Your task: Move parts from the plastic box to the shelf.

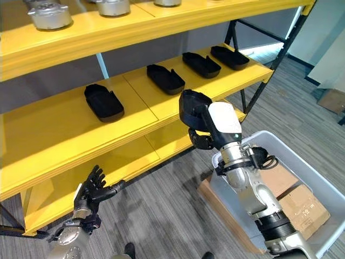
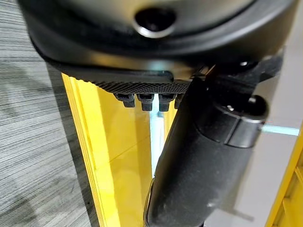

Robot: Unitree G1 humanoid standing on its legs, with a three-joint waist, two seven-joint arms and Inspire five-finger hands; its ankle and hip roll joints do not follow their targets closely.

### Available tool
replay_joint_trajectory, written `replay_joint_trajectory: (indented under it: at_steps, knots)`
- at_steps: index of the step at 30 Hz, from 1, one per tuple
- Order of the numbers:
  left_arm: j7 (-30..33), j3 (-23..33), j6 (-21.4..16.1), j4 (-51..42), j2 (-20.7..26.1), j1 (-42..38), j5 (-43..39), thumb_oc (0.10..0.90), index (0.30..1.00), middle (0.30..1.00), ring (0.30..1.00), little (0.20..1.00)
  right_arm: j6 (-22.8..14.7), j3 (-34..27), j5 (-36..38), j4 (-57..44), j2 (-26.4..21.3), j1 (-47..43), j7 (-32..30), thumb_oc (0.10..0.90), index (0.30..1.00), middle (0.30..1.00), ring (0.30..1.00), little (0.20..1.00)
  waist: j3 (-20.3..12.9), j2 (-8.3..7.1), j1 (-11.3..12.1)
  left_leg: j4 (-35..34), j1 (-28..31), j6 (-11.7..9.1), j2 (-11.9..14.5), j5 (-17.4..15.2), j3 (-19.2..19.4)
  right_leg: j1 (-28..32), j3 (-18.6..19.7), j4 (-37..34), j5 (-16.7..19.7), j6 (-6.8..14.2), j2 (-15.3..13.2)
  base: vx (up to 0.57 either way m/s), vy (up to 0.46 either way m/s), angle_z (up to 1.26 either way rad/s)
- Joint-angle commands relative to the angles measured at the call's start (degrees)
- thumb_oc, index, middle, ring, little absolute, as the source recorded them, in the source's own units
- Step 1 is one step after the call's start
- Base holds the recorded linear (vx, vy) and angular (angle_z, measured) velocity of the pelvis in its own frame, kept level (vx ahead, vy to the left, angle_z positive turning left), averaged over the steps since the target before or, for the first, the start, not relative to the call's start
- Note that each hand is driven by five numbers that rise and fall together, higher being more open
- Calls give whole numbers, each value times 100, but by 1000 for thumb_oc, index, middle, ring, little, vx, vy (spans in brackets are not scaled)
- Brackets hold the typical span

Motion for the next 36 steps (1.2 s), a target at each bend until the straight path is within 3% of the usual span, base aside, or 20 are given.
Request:
replay_joint_trajectory:
  at_steps: [1, 2, 6, 12, 14, 15, 16, 19, 20, 24, 25, 30, 36]
  knots:
    - [-44, 38, -534, -683, 136, -244, 309, 900, 1000, 1000, 1000, 1000, -263, -83, -495, -414, -230, -1241, -393, 400, 300, 300, 300, 300, -570, -69, 60, -3, -249, 462, -323, -338, -264, -27, 66, 73, 349, 556, -306, -3, 146, 22]
    - [1, 67, -548, -705, 164, -250, 362, 900, 1000, 1000, 1000, 1000, -198, 103, -818, -350, -269, -1477, -391, 400, 300, 300, 300, 300, -561, -126, 164, -90, -236, 534, -481, -338, -331, -83, 90, 54, 543, 613, -404, -4, 116, 23]
    - [71, 121, -570, -715, 169, -238, 433, 900, 1000, 1000, 1000, 1000, -144, 339, -1072, -276, -231, -1713, -363, 400, 300, 300, 300, 300, -546, -163, 238, -197, -171, 626, -666, -352, -398, -168, 193, 95, 730, 642, -539, 0, 142, 20]
    - [78, 124, -580, -678, 213, -312, 547, 900, 1000, 1000, 1000, 1000, -103, 460, -1467, -281, -304, -1793, -351, 400, 300, 300, 300, 300, -536, -208, 258, -232, -123, 787, -899, -382, -570, -196, 462, 483, 816, 623, -757, 25, 121, 13]
    - [62, 8, -595, -615, 310, -418, 575, 900, 1000, 1000, 1000, 1000, -128, 488, -1564, -340, -445, -1740, -307, 400, 300, 300, 300, 300, -502, -170, 83, -251, -108, 845, -967, -369, -828, -327, 1218, 692, 825, 521, -533, 49, 107, 59]
    - [21, -78, -610, -517, 350, -464, 572, 900, 1000, 1000, 1000, 1000, -181, 409, -1541, -445, -601, -1615, -281, 400, 300, 300, 300, 300, -473, -75, -153, -252, -90, 889, -1001, -329, -1117, -545, 2173, 870, 580, 304, -3, 55, 152, 73]
    - [-8, -122, -590, -456, 379, -527, 568, 900, 1000, 1000, 1000, 1000, -209, 320, -1501, -526, -691, -1495, -285, 400, 300, 300, 300, 300, -441, -32, -278, -252, -116, 912, -1024, -232, -1286, -622, 2567, 948, 364, 191, 350, 80, 145, 115]
    - [-171, -285, -508, -459, 409, -601, 612, 900, 1000, 1000, 1000, 1000, -358, 93, -1271, -710, -816, -1236, -266, 400, 300, 300, 300, 300, -407, 59, -546, -252, -94, 958, -1021, -173, -1691, -928, 2830, 1152, -541, -94, 1357, 63, 58, 157]
    - [-174, -290, -506, -463, 412, -603, 611, 900, 1000, 1000, 1000, 1000, -362, 74, -1266, -723, -822, -1221, -260, 400, 300, 300, 300, 300, -405, 62, -564, -252, -127, 948, -1014, -120, -1712, -952, 2796, 1156, -498, -115, 1358, 14, -23, 48]
    - [-232, -349, -451, -485, 415, -511, 659, 900, 1000, 1000, 1000, 1000, -539, 79, -1065, -772, -813, -1236, -239, 400, 300, 300, 300, 300, -394, -14, -707, -252, -80, 951, -1119, -82, -1880, -1275, 2887, 928, -459, -230, 2068, 54, -21, 85]
    - [-189, -334, -460, -435, 390, -534, 654, 900, 1000, 1000, 1000, 1000, -594, 119, -1027, -795, -876, -1297, -235, 400, 300, 300, 300, 300, -351, -74, -795, -207, -58, 933, -1234, -94, -2026, -1319, 3209, 665, -372, -268, 2268, 7, -5, 10]
    - [-186, -277, -507, -455, 248, -418, 541, 900, 1000, 1000, 1000, 1000, -589, 96, -941, -812, -954, -1325, -187, 400, 300, 300, 300, 300, -520, -57, -783, -95, -26, 895, -1256, -198, -2047, -823, 3539, 176, -353, -309, 2316, 53, -43, -9]
    - [-191, -266, -457, -490, 230, -271, 551, 900, 1000, 1000, 1000, 1000, -669, 238, -835, -823, -929, -1422, -85, 400, 300, 300, 300, 300, -675, -17, -689, 128, 45, 882, -1217, -366, -1999, -475, 3400, -46, -409, -365, 2248, 70, -69, -5]
